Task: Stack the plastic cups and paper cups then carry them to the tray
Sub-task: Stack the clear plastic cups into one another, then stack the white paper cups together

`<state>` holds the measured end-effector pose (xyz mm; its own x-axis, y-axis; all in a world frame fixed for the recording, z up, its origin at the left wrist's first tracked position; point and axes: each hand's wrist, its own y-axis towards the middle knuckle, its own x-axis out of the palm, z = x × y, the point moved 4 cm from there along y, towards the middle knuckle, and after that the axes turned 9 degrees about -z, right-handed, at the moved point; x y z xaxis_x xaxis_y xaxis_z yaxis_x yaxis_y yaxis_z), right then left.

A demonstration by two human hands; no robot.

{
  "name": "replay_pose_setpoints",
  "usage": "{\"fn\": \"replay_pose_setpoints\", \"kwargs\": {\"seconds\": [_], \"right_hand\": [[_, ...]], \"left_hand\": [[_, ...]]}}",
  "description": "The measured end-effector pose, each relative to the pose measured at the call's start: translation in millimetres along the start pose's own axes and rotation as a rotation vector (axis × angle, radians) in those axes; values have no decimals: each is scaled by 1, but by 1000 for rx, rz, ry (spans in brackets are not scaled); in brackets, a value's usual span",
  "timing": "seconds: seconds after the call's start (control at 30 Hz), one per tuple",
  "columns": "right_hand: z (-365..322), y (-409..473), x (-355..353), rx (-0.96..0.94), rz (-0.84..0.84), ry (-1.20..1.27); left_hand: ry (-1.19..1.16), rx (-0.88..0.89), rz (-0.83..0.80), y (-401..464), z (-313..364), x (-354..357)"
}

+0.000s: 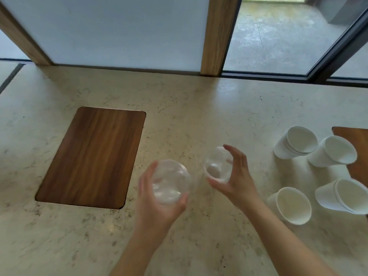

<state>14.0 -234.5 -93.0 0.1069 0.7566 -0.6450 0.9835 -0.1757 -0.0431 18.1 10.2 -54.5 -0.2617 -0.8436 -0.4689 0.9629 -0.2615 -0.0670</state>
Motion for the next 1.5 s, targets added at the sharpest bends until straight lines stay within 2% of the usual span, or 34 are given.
{"fn": "replay_pose_setpoints", "kwargs": {"seconds": [0.07, 0.2, 0.3, 0.5, 0.67, 0.8, 0.87, 0.9, 1.0, 1.07, 1.1, 1.17, 1.27, 1.33, 1.4, 1.5], "right_hand": [[-12, -22, 19, -36, -75, -13], [-25, -50, 41, -62, -64, 99], [-25, -53, 42, -31, -56, 160], [-19, -61, 49, 23, -177, 143], [2, -105, 21, 60, 21, 166], [33, -162, -42, 165, 297, 123], [51, -188, -79, 219, 398, 53], [60, -195, -97, 246, 448, 28], [93, -197, -154, 293, 594, -19], [121, -184, -185, 330, 634, -48], [134, -174, -198, 352, 616, -52], [161, -154, -215, 385, 467, -25], [191, -135, -219, 378, 187, 73], [199, -129, -218, 323, 125, 108], [210, -128, -218, 319, 137, 142], [216, -131, -213, 298, 131, 195]], "left_hand": [[-43, 13, 81, -2, 6, -18], [-68, 62, -47, -2, 28, -12], [-45, 115, -63, 0, 37, -6], [301, 141, -271, -6, 28, 46], [348, 128, -309, 5, 19, 57], [447, 133, -337, 11, 27, 57], [522, 92, -284, 9, 34, 58], [565, 117, -207, 7, 40, 55], [650, 347, 40, -2, 70, 65], [562, 477, 28, -11, 92, 101], [497, 503, -33, -17, 101, 125], [418, 454, -227, -29, 115, 182], [593, 342, -440, -31, 115, 259], [671, 229, -500, -23, 117, 286], [546, 170, -482, -20, 118, 295], [270, 152, -261, -17, 136, 287]]}}
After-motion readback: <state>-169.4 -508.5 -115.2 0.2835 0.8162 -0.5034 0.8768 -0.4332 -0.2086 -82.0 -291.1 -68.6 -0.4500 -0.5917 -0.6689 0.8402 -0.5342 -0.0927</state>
